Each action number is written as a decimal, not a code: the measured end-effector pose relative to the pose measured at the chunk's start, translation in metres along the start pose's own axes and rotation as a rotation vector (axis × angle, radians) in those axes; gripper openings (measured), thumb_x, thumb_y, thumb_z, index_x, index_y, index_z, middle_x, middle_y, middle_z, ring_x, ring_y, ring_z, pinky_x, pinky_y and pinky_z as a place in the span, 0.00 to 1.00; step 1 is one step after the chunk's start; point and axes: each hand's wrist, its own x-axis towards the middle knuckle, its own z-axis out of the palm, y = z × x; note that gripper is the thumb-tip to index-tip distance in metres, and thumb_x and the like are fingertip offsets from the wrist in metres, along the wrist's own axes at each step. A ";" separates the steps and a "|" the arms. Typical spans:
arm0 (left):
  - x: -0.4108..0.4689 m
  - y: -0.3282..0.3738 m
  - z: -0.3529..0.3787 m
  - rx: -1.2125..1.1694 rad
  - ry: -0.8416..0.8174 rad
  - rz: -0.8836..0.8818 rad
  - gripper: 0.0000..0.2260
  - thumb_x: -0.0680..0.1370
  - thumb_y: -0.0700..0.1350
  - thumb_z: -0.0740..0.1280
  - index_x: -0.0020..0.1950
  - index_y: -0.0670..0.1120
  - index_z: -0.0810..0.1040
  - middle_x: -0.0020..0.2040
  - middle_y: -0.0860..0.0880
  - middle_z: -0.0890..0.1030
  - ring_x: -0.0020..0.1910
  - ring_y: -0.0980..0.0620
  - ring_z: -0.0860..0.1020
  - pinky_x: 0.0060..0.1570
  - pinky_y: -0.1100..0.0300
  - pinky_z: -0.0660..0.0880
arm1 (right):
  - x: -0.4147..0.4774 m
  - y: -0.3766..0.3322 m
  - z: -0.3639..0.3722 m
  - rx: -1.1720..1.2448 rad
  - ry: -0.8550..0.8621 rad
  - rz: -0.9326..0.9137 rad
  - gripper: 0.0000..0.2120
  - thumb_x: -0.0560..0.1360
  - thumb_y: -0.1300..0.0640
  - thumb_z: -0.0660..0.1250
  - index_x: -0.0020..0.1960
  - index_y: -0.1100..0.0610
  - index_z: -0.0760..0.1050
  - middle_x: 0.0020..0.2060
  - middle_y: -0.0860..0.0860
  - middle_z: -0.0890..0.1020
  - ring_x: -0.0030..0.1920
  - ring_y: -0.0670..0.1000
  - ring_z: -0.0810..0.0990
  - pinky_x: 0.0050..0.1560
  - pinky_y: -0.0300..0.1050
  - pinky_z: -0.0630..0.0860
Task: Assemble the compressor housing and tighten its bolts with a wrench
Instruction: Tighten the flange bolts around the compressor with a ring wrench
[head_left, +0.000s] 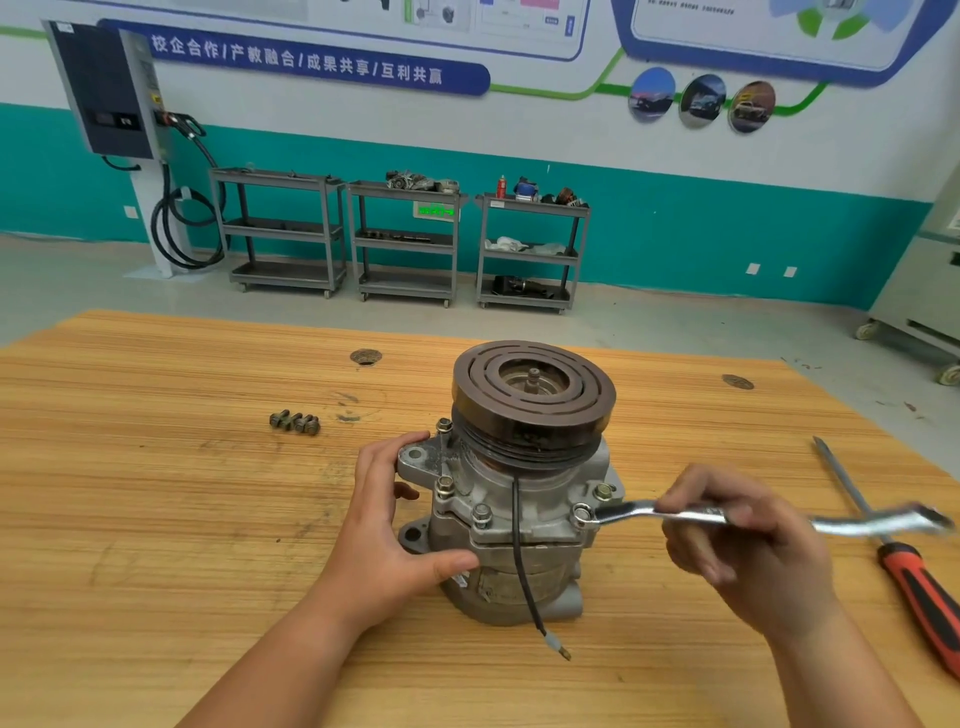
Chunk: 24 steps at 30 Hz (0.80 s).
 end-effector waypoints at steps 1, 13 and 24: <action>0.000 0.000 0.000 0.000 0.000 -0.001 0.41 0.53 0.70 0.75 0.63 0.74 0.63 0.61 0.63 0.65 0.58 0.59 0.72 0.55 0.62 0.70 | -0.010 0.001 0.008 -0.053 0.083 -0.042 0.15 0.61 0.51 0.66 0.37 0.62 0.82 0.16 0.55 0.68 0.18 0.46 0.61 0.23 0.34 0.56; 0.000 0.001 -0.001 0.025 0.001 0.001 0.40 0.54 0.67 0.76 0.63 0.74 0.62 0.61 0.66 0.64 0.57 0.63 0.71 0.54 0.66 0.69 | -0.069 0.023 0.120 -0.515 0.480 -0.051 0.25 0.62 0.74 0.72 0.54 0.53 0.78 0.42 0.44 0.85 0.35 0.48 0.84 0.28 0.32 0.73; 0.000 0.000 -0.002 0.034 0.001 -0.002 0.42 0.52 0.70 0.75 0.64 0.73 0.63 0.60 0.64 0.65 0.55 0.62 0.72 0.54 0.59 0.71 | -0.062 -0.009 0.107 -0.409 0.135 0.305 0.14 0.58 0.42 0.70 0.32 0.52 0.82 0.41 0.45 0.85 0.45 0.53 0.82 0.25 0.33 0.71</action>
